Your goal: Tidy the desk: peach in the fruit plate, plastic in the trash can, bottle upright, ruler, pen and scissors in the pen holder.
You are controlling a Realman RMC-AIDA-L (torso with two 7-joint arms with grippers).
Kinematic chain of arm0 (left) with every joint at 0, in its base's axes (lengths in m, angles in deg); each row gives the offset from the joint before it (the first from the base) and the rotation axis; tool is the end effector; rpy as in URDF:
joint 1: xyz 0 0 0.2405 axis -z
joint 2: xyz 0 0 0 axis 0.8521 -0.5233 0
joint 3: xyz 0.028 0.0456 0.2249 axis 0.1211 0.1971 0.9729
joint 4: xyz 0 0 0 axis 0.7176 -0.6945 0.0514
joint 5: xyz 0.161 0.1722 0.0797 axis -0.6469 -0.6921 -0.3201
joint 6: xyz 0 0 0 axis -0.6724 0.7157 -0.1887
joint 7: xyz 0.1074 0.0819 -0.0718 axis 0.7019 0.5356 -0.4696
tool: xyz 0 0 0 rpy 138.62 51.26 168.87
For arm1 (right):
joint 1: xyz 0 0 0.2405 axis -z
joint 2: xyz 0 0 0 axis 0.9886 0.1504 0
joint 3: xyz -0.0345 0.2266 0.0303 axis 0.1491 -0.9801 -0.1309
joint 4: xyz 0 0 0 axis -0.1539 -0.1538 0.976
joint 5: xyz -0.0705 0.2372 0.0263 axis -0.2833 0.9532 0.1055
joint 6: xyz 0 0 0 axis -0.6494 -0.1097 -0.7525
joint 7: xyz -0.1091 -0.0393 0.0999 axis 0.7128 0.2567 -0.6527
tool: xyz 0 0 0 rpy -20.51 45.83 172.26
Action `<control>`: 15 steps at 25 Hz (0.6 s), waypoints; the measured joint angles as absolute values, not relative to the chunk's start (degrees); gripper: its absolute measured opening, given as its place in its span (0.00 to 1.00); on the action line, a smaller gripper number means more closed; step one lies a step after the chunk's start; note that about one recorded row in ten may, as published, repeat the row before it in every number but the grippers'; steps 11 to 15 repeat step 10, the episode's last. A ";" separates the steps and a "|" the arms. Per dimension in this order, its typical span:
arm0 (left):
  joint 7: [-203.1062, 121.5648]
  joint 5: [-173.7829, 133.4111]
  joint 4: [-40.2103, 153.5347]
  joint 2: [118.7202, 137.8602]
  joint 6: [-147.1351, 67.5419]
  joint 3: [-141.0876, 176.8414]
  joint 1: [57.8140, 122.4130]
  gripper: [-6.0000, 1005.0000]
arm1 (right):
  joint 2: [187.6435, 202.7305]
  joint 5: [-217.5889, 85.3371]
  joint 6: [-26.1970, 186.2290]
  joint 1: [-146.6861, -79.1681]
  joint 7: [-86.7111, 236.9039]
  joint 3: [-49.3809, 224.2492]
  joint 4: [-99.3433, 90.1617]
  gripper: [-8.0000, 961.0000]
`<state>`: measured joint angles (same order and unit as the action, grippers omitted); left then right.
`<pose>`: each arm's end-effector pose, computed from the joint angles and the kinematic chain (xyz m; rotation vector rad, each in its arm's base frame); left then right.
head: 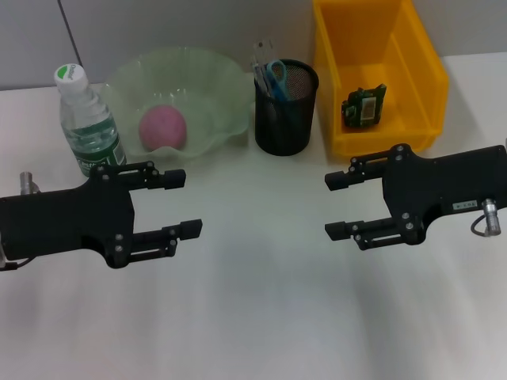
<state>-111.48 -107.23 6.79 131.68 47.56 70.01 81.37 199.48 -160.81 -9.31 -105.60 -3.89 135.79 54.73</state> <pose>-0.2188 0.3356 0.0222 -2.8267 -0.1028 -0.7845 0.2067 0.3448 0.0524 -2.9194 0.1083 0.5048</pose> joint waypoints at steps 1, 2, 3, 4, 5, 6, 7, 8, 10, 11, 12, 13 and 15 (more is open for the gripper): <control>-111.48 -107.23 6.79 131.68 47.56 70.01 81.37 0.66 | 199.59 -160.81 -9.53 -105.61 -3.38 135.79 54.87 0.69; -111.94 -107.31 6.80 131.66 47.55 70.12 81.63 0.66 | 199.69 -160.81 -9.67 -105.60 -3.04 135.78 55.02 0.69; -112.14 -107.43 6.81 131.64 47.55 70.16 81.73 0.66 | 199.69 -160.81 -9.67 -105.60 -3.04 135.78 55.02 0.69; -112.26 -107.53 6.84 131.63 47.55 70.17 81.75 0.66 | 199.80 -160.81 -9.79 -105.61 -2.75 135.77 55.20 0.69; -112.38 -107.67 6.85 131.63 47.53 70.17 81.78 0.66 | 199.90 -160.80 -9.90 -105.61 -2.62 135.77 55.41 0.69; -112.40 -107.74 6.87 131.62 47.52 70.16 81.78 0.66 | 199.93 -160.76 -9.96 -105.61 -2.59 135.76 55.55 0.69; -112.43 -107.89 6.90 131.58 47.47 70.16 81.80 0.66 | 199.97 -160.67 -10.22 -105.64 -2.58 135.74 55.86 0.69; -112.43 -107.89 6.90 131.58 47.47 70.16 81.80 0.66 | 199.97 -160.67 -10.22 -105.64 -2.58 135.74 55.86 0.69; -112.43 -107.94 6.92 131.52 47.47 70.15 81.81 0.66 | 200.13 -160.63 -10.33 -105.69 -2.57 135.73 56.23 0.69; -112.43 -107.94 6.92 131.52 47.47 70.15 81.81 0.66 | 200.13 -160.63 -10.33 -105.69 -2.57 135.73 56.23 0.69; -112.43 -107.94 6.92 131.52 47.47 70.15 81.81 0.66 | 200.13 -160.63 -10.33 -105.69 -2.57 135.73 56.23 0.69; -112.43 -107.94 6.92 131.52 47.47 70.15 81.81 0.66 | 200.13 -160.63 -10.33 -105.69 -2.57 135.73 56.23 0.69; -112.43 -107.94 6.92 131.52 47.47 70.15 81.81 0.66 | 200.13 -160.63 -10.33 -105.69 -2.57 135.73 56.23 0.69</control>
